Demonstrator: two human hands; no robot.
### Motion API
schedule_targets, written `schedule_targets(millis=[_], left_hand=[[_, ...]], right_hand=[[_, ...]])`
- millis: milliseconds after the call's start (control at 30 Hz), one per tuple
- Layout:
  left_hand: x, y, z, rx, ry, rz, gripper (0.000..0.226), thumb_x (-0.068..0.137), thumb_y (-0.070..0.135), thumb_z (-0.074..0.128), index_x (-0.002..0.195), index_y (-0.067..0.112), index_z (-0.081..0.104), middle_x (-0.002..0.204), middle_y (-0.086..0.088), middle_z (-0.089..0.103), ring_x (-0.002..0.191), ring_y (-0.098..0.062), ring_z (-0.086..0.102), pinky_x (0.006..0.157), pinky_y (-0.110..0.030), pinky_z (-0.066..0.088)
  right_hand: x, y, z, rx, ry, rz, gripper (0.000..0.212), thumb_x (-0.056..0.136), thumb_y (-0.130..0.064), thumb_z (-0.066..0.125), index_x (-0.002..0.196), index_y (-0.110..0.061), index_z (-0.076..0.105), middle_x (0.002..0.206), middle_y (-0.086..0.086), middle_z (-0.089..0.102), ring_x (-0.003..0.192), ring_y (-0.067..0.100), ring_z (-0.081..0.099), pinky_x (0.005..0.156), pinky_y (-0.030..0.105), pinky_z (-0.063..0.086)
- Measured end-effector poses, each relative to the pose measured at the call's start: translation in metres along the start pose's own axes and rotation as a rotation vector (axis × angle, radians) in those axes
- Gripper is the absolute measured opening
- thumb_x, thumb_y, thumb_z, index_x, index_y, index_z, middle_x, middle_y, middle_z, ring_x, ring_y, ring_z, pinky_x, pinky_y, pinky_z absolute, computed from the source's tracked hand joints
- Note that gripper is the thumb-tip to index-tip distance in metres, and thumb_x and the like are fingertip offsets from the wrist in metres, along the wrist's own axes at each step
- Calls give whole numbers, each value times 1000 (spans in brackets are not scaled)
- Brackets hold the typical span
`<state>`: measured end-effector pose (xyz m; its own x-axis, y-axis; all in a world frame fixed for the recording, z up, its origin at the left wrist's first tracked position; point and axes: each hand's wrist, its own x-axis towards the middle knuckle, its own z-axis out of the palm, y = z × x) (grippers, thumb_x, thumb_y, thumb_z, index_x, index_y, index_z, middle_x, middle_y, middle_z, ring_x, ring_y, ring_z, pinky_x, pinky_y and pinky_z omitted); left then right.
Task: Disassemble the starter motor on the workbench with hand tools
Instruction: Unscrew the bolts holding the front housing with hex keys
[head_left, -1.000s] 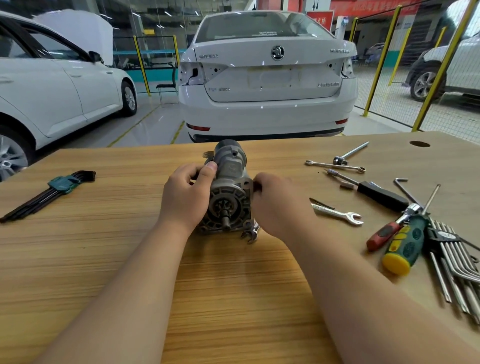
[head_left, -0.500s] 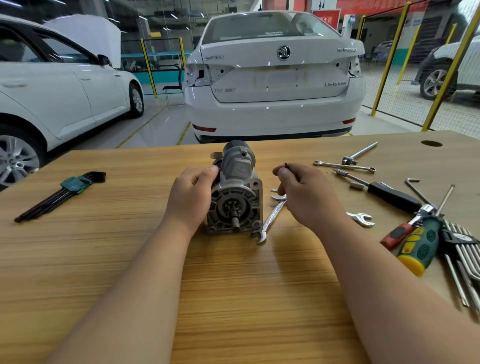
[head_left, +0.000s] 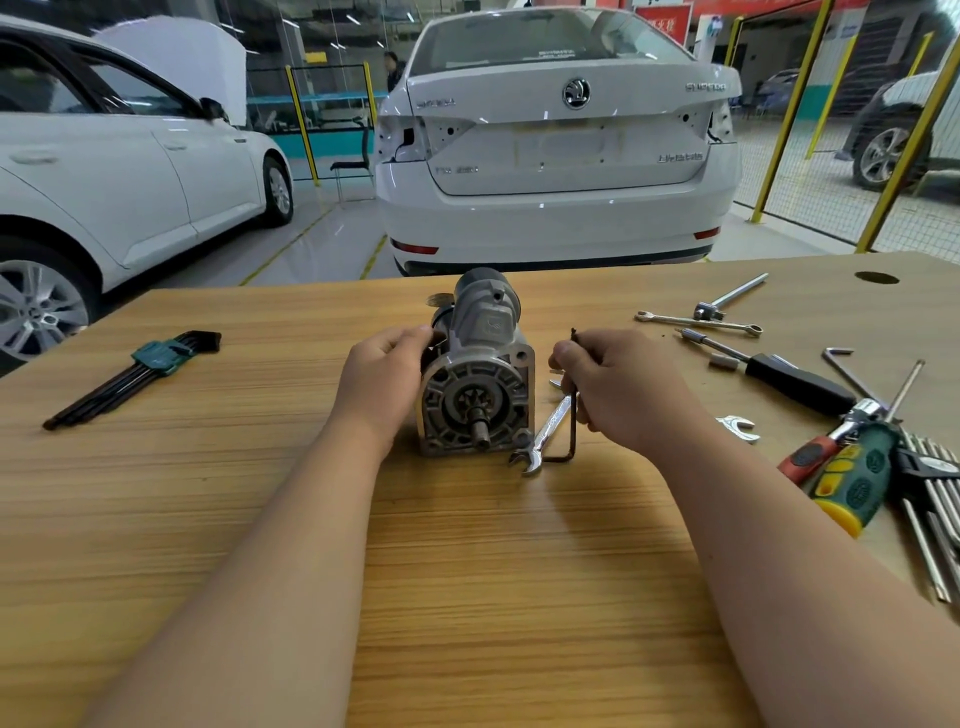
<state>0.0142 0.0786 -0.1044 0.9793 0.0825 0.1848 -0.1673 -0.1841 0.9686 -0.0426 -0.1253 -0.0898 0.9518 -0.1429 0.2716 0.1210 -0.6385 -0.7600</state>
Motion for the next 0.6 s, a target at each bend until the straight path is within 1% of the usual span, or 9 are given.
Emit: schedule_targets(millis=[67, 133, 167, 267, 333, 400, 433, 533, 600], left_hand=[[1, -1, 1, 25, 19, 13, 25, 93, 40, 52, 90, 29, 75, 84, 8, 74, 92, -13, 66, 74, -28, 48], [2, -2, 2, 30, 20, 13, 29, 91, 42, 52, 101, 25, 73, 93, 7, 73, 98, -13, 64, 80, -30, 49], [2, -1, 2, 30, 19, 12, 30, 91, 42, 51, 102, 24, 72, 95, 5, 72, 98, -13, 64, 82, -31, 49], [2, -2, 2, 29, 6, 11, 27, 91, 42, 51, 88, 26, 73, 84, 1, 73, 86, -12, 66, 70, -28, 45], [1, -2, 2, 24, -7, -2, 30, 89, 44, 51, 83, 24, 72, 81, -2, 72, 81, -13, 65, 67, -29, 45], [2, -2, 2, 20, -17, -17, 31, 86, 46, 52, 80, 21, 70, 78, -6, 69, 76, -14, 63, 70, -32, 49], [2, -3, 2, 14, -12, -26, 30, 85, 46, 53, 77, 24, 71, 76, -4, 67, 74, -13, 63, 71, -32, 49], [3, -1, 3, 6, -9, -24, 26, 83, 46, 55, 65, 36, 71, 67, 9, 68, 62, -1, 64, 65, -28, 47], [2, 0, 3, 0, -9, -24, 24, 80, 47, 55, 63, 42, 71, 64, 12, 69, 65, -3, 65, 66, -28, 48]], right_hand=[[0, -1, -1, 13, 32, -16, 27, 101, -33, 45, 82, -26, 63, 70, -6, 64, 61, 14, 61, 55, 29, 48], [1, -2, -3, 39, 84, -25, 26, 101, -33, 44, 84, -27, 62, 73, -6, 64, 64, 14, 62, 55, 28, 46], [1, -3, -4, 43, 99, -28, 26, 101, -33, 44, 84, -26, 62, 74, -6, 65, 66, 15, 62, 57, 30, 48], [0, -4, -5, 20, 96, -40, 27, 101, -33, 45, 86, -21, 64, 75, -1, 65, 69, 23, 64, 65, 40, 54], [-2, -4, -7, -4, 64, -33, 28, 101, -34, 46, 84, -21, 64, 74, 2, 66, 69, 24, 66, 63, 40, 54], [-4, -5, -8, -49, 15, -34, 29, 100, -34, 47, 79, -22, 63, 70, 1, 66, 67, 23, 66, 58, 34, 52], [-4, -5, -9, -72, -5, -34, 30, 100, -35, 47, 77, -22, 63, 68, 0, 66, 65, 21, 66, 55, 30, 50], [-4, -6, -10, -101, -35, -35, 30, 100, -36, 47, 79, -22, 63, 70, -3, 67, 54, 10, 63, 43, 19, 42], [-4, -6, -10, -99, -67, -30, 28, 100, -36, 46, 83, -23, 63, 73, -3, 67, 47, 5, 60, 38, 14, 39]])
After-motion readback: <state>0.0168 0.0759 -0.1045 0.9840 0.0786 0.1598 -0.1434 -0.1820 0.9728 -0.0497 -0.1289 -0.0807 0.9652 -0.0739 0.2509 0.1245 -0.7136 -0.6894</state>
